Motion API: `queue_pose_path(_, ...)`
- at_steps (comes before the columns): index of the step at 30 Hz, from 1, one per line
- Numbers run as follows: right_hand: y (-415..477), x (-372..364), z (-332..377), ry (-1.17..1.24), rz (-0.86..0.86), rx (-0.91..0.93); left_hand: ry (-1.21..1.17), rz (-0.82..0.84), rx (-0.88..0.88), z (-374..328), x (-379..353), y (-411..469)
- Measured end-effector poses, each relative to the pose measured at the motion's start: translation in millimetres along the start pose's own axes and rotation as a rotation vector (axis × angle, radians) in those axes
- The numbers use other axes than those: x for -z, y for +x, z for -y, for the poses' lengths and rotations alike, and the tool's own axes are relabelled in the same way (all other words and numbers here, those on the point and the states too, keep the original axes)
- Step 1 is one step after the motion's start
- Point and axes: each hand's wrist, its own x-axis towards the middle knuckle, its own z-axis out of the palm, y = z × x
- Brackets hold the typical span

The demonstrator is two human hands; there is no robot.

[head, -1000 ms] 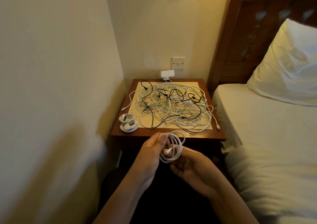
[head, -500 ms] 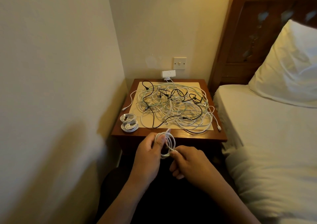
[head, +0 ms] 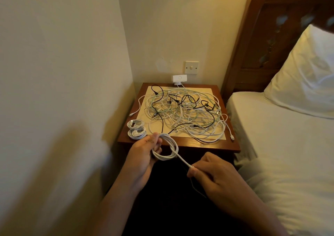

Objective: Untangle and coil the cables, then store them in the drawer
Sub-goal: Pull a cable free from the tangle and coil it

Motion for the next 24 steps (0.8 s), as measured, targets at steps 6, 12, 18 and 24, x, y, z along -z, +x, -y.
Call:
queue_pose_path(6, 4.4, 15.2, -13.2, -0.019, -0.137, 0.112, -0.002, 0.212, 0.081, -18.0, -0.1, -9.4)
queue_pose_path(12, 11.1, -13.4, -25.7, 0.067, -0.321, 0.106, -0.236, 0.413, 0.182, -20.9, -4.1, -17.1)
queue_pose_path(18, 7.1, -34.3, -22.8, 0.084, -0.285, 0.080, -0.134, 0.166, 0.026, 0.2, -2.2, -12.0)
queue_pose_path(24, 5.4, -25.8, -32.4, -0.187, -0.502, 0.058, -0.028, 0.299, 0.107, 4.2, -4.6, -23.6)
